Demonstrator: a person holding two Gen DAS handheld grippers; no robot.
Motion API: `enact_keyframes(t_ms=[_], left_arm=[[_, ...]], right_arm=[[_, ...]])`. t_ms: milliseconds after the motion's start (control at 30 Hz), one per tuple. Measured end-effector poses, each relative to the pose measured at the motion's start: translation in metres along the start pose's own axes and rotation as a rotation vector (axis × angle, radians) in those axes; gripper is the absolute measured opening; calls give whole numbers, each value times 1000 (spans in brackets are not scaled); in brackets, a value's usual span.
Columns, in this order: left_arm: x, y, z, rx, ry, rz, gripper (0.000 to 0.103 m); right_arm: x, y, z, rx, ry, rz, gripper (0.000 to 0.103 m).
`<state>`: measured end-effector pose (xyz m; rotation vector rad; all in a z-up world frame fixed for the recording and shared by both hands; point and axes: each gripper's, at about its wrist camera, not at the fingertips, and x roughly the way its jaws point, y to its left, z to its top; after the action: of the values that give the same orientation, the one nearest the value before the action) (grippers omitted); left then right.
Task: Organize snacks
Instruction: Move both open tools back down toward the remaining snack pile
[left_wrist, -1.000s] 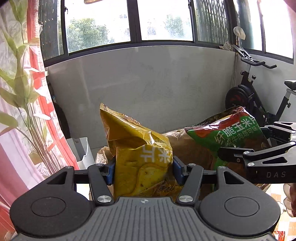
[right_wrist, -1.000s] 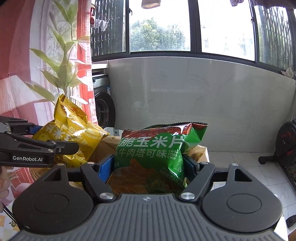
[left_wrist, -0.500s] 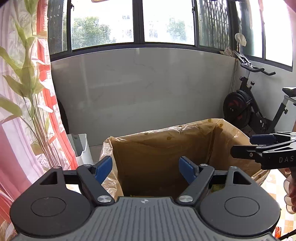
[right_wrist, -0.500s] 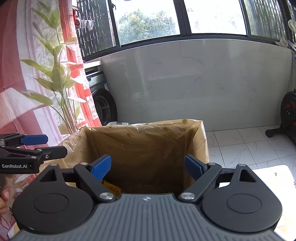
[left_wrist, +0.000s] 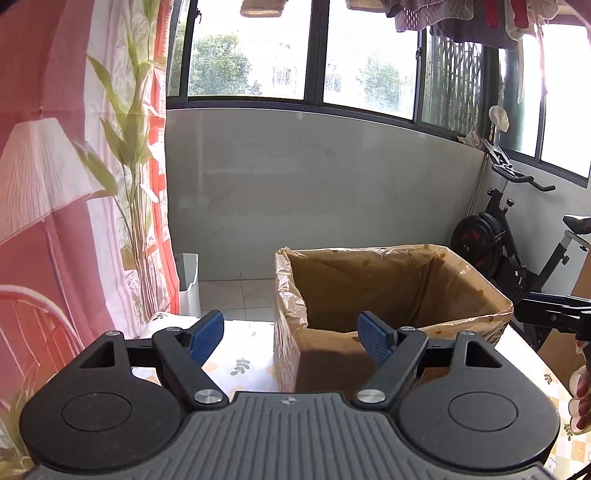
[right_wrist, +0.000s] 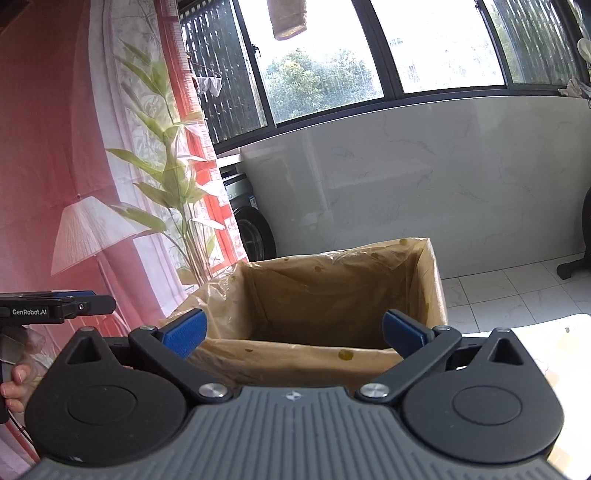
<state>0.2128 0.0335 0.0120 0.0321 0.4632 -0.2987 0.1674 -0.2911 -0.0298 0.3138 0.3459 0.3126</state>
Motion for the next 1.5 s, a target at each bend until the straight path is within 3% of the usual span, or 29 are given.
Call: enact_keyframes(t_ms=[233, 533, 767, 1000, 1200, 1500], left_arm=[[-16, 11, -54, -16, 67, 76, 84], [-13, 14, -122, -143, 153, 105, 84], [-12, -7, -156, -85, 180, 139, 84], [-6, -20, -174, -68, 215, 126, 84], [-5, -26, -182, -63, 236, 119, 84], [-2, -27, -188, -72, 257, 110, 84]], right_arm=[[-31, 16, -59, -25, 30, 34, 103], [-72, 7, -117, -75, 112, -74, 101], [-90, -14, -152, -80, 239, -158, 97], [-88, -32, -193, 73, 432, -144, 92], [-61, -30, -214, 96, 592, -151, 86], [-52, -19, -224, 78, 681, -158, 84]])
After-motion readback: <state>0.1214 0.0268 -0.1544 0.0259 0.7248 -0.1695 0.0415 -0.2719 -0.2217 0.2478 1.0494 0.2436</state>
